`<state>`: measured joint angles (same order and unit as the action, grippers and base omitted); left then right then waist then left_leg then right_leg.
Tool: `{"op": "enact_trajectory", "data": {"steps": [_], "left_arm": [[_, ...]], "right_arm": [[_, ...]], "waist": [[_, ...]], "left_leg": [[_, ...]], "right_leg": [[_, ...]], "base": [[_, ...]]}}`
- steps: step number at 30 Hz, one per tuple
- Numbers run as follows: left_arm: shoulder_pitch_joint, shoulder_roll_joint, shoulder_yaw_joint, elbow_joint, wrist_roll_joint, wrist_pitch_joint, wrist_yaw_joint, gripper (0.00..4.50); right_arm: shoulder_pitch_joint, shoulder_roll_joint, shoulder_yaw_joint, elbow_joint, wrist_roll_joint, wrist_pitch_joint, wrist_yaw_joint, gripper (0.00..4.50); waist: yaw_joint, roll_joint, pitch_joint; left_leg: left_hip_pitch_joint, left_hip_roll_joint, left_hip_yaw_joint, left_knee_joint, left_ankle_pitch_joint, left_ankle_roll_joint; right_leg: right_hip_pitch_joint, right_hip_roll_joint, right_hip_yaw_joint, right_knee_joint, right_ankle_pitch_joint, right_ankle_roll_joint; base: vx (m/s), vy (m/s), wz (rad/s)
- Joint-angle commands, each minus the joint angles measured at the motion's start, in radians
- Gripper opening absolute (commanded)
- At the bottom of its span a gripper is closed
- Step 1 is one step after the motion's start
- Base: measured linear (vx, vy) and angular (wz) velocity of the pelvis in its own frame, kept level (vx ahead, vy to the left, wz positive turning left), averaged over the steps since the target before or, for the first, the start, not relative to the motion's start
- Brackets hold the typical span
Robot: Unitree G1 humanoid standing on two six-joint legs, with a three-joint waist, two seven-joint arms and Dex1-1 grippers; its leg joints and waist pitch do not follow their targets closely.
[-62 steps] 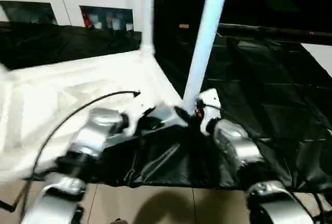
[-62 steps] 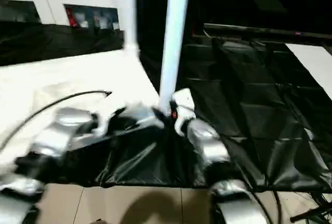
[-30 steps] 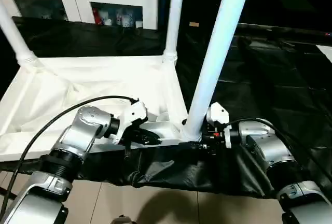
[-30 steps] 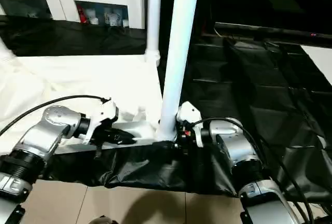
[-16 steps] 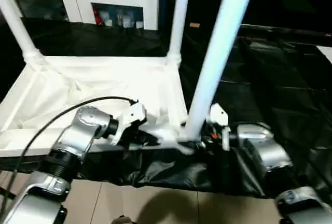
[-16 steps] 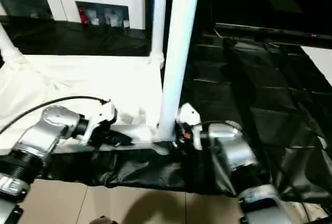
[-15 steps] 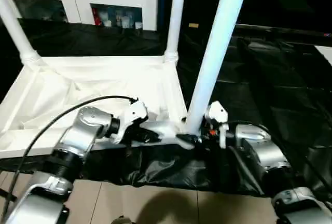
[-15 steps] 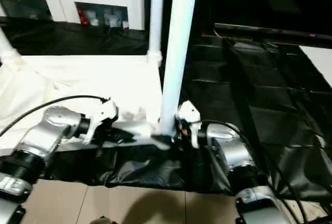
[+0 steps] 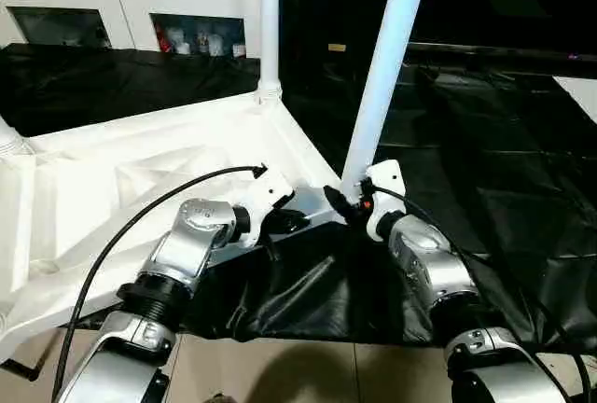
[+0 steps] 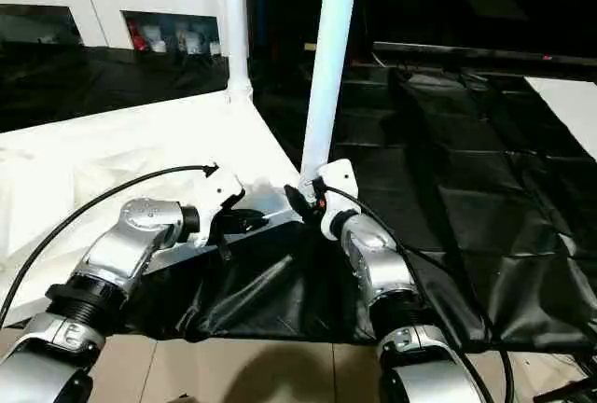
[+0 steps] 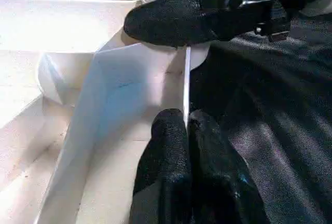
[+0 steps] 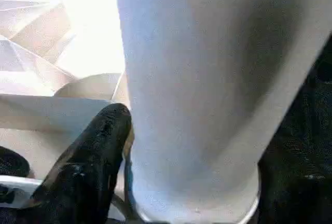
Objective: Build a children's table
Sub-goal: Rotate leg to tighten
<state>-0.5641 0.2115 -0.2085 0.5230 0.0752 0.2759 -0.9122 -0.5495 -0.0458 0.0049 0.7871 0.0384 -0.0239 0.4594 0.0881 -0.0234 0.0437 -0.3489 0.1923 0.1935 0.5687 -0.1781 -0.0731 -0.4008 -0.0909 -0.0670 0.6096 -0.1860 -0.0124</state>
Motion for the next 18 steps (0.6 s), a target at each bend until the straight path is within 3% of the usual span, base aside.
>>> {"op": "enact_trajectory", "data": {"steps": [1, 3, 6, 9, 10, 12, 13, 14, 18], "left_arm": [[-0.023, -0.062, -0.041, -0.036, -0.034, -0.044, -0.013, 0.0], [-0.017, -0.049, -0.037, -0.043, -0.04, -0.046, -0.03, 0.0], [-0.01, -0.017, -0.026, -0.057, -0.062, -0.034, -0.079, 0.0], [0.005, 0.027, -0.037, -0.086, -0.079, -0.036, -0.162, 0.0], [0.01, 0.045, -0.041, -0.097, -0.086, -0.037, -0.197, 0.0], [0.013, 0.057, -0.045, -0.107, -0.092, -0.028, -0.221, 0.0], [0.015, 0.063, -0.046, -0.113, -0.096, -0.021, -0.234, 0.0], [0.02, 0.082, -0.051, -0.133, -0.108, -0.006, -0.275, 0.0], [0.022, 0.12, -0.06, -0.16, -0.126, 0.009, -0.35, 0.0]], "right_arm": [[0.005, 0.043, 0.083, 0.013, 0.011, 0.025, 0.146, 3.77], [0.008, 0.004, 0.102, 0.008, -0.001, 0.017, 0.195, 4.05], [0.012, -0.075, 0.139, 0.004, -0.033, -0.009, 0.295, 4.05], [0.015, -0.127, 0.146, -0.007, -0.028, -0.029, 0.403, 4.05], [0.016, -0.144, 0.149, -0.017, -0.016, -0.027, 0.455, 4.05], [0.019, -0.154, 0.152, -0.025, -0.008, -0.029, 0.492, 4.05], [0.02, -0.159, 0.155, -0.028, -0.005, -0.032, 0.511, 4.05], [0.023, -0.18, 0.165, -0.036, 0.003, -0.034, 0.58, 4.05], [0.033, -0.231, 0.205, -0.062, 0.027, -0.025, 0.743, 3.9]], "waist": [[-0.003, 0.004, -0.051], [-0.002, 0.0, -0.052], [0.0, -0.008, -0.055], [0.002, -0.006, -0.055], [0.001, -0.015, -0.055], [0.003, -0.008, -0.055], [0.003, -0.008, -0.054], [0.004, -0.016, -0.054], [0.013, -0.012, -0.05]], "left_leg": [[0.002, 0.037, -0.019, -0.071, -0.283, 0.018], [0.0, 0.037, -0.018, -0.069, -0.277, 0.027], [-0.002, 0.037, -0.015, -0.064, -0.236, 0.047], [-0.005, 0.037, -0.015, -0.062, -0.214, 0.063], [-0.007, 0.037, -0.014, -0.061, -0.207, 0.068], [-0.005, 0.04, -0.014, -0.059, -0.195, 0.078], [-0.006, 0.04, -0.013, -0.06, -0.192, 0.079], [-0.006, 0.039, -0.013, -0.059, -0.191, 0.081], [-0.003, 0.046, -0.012, -0.061, -0.207, 0.078]], "right_leg": [[0.04, -0.056, 0.047, -0.087, -0.28, -0.174], [0.041, -0.056, 0.048, -0.087, -0.274, -0.174], [0.046, -0.055, 0.046, -0.079, -0.212, -0.193], [0.048, -0.059, 0.046, -0.076, -0.203, -0.204], [0.049, -0.057, 0.045, -0.075, -0.197, -0.205], [0.048, -0.057, 0.045, -0.071, -0.172, -0.219], [0.047, -0.056, 0.045, -0.07, -0.164, -0.223], [0.049, -0.056, 0.044, -0.069, -0.167, -0.227], [0.045, -0.056, 0.043, -0.07, -0.195, -0.233]], "base": [[0.0, 0.0, 0.0], [0.0, 0.0, 0.0], [0.0, 0.0, 0.0], [0.0, 0.0, 0.0], [0.0, 0.0, 0.0], [0.0, 0.0, 0.0], [0.0, 0.0, 0.0], [0.0, 0.0, 0.0], [0.0, 0.0, 0.0]]}}
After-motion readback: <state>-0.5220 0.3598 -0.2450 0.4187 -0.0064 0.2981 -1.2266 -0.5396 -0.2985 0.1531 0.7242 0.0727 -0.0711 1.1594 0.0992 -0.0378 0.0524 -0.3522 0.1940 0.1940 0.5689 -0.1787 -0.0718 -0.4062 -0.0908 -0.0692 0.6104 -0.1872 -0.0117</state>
